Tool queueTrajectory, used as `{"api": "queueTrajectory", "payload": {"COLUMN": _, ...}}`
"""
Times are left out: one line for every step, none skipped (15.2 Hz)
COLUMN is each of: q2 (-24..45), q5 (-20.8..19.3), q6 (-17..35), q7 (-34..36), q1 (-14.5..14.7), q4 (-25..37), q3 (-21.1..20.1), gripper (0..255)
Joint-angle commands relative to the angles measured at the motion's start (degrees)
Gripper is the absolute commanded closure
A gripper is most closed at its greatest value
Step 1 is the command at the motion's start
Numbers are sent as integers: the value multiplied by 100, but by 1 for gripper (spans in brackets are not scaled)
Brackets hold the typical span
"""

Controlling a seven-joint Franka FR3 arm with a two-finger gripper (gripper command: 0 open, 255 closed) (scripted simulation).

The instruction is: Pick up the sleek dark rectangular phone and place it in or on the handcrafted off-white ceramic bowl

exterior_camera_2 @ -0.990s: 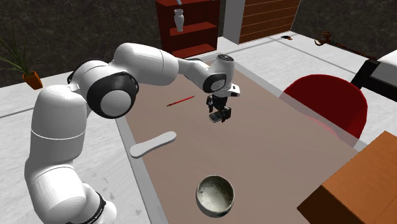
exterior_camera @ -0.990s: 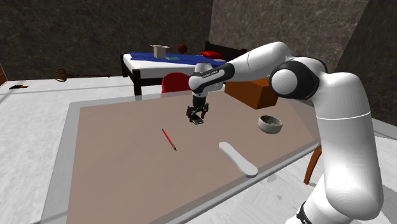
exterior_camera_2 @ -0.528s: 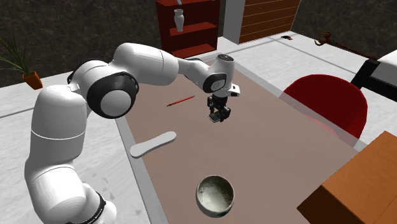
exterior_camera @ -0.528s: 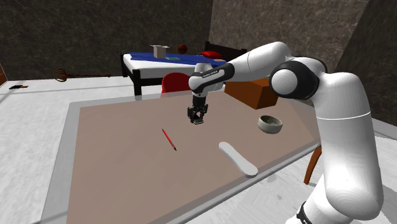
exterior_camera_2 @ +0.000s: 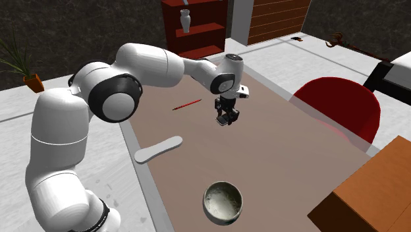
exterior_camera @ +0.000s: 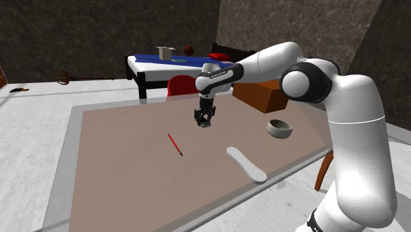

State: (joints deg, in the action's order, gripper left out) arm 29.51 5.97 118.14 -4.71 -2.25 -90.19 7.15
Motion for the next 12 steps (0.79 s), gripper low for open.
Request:
{"api": "queueTrajectory", "payload": {"q2": -62, "q5": -12, "q6": -116, "q7": 15, "q1": 6, "q4": 55, "q3": 5, "gripper": 255}}
{"api": "queueTrajectory", "payload": {"q2": -91, "q5": -18, "q6": -179, "q7": 19, "q1": 7, "q4": 89, "q3": 8, "gripper": 255}}
{"api": "queueTrajectory", "payload": {"q2": -119, "q5": -23, "q6": -242, "q7": 24, "q1": 7, "q4": 125, "q3": 10, "gripper": 255}}
{"api": "queueTrajectory", "payload": {"q2": -145, "q5": -28, "q6": -306, "q7": 29, "q1": 8, "q4": 163, "q3": 13, "gripper": 255}}
{"api": "queueTrajectory", "payload": {"q2": -171, "q5": -33, "q6": -371, "q7": 34, "q1": 8, "q4": 202, "q3": 15, "gripper": 255}}
{"api": "queueTrajectory", "payload": {"q2": -196, "q5": -38, "q6": -435, "q7": 38, "q1": 8, "q4": 242, "q3": 17, "gripper": 255}}
{"api": "queueTrajectory", "payload": {"q2": -219, "q5": -42, "q6": -501, "q7": 43, "q1": 9, "q4": 284, "q3": 20, "gripper": 255}}
{"api": "queueTrajectory", "payload": {"q2": -241, "q5": -47, "q6": -567, "q7": 47, "q1": 9, "q4": 328, "q3": 22, "gripper": 255}}
{"api": "queueTrajectory", "payload": {"q2": -263, "q5": -51, "q6": -633, "q7": 52, "q1": 8, "q4": 374, "q3": 24, "gripper": 255}}
{"api": "queueTrajectory", "payload": {"q2": -283, "q5": -55, "q6": -700, "q7": 56, "q1": 8, "q4": 421, "q3": 26, "gripper": 255}}
{"api": "queueTrajectory", "payload": {"q2": -302, "q5": -59, "q6": -768, "q7": 60, "q1": 8, "q4": 470, "q3": 27, "gripper": 255}}
{"api": "queueTrajectory", "payload": {"q2": -319, "q5": -63, "q6": -836, "q7": 64, "q1": 7, "q4": 520, "q3": 29, "gripper": 255}}
